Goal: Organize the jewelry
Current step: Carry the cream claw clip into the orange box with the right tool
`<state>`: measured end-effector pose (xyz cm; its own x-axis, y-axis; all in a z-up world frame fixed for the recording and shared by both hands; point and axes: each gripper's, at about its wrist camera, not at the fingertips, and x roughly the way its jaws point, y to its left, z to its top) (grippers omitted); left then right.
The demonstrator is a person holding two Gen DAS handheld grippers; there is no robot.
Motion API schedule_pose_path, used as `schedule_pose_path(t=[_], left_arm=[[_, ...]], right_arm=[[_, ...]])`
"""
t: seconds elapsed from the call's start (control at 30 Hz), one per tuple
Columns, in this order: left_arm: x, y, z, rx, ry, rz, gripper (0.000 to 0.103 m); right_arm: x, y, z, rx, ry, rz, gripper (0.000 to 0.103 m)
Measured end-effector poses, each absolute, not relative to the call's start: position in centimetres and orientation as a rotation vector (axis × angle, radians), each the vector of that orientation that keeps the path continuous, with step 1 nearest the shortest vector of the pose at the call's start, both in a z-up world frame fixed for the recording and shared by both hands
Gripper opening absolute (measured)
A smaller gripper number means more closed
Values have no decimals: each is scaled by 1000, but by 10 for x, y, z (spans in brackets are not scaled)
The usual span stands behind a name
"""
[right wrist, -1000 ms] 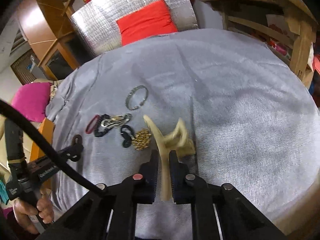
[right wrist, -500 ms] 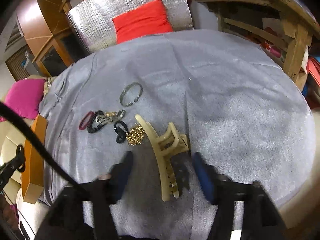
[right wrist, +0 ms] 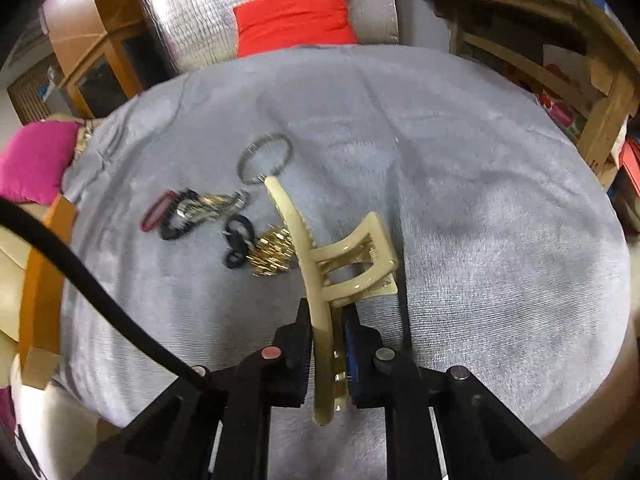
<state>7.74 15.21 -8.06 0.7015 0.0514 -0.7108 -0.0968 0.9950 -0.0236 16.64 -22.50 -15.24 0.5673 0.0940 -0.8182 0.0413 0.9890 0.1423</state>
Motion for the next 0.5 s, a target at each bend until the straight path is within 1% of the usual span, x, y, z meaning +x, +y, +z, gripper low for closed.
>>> schedule_pose_path(t=[0.17,0.27,0.5], left_arm=[[66,204,-94,-112,813,185,11],[59,230,-105,-133,836,242,11],[48,264,-134,-202,913,265,11]], right_arm=[[157,-202,-116,230,929,146,14],[157,-171,-101,263,937,261,14],[174,-24,-93,277,1032,595,14]])
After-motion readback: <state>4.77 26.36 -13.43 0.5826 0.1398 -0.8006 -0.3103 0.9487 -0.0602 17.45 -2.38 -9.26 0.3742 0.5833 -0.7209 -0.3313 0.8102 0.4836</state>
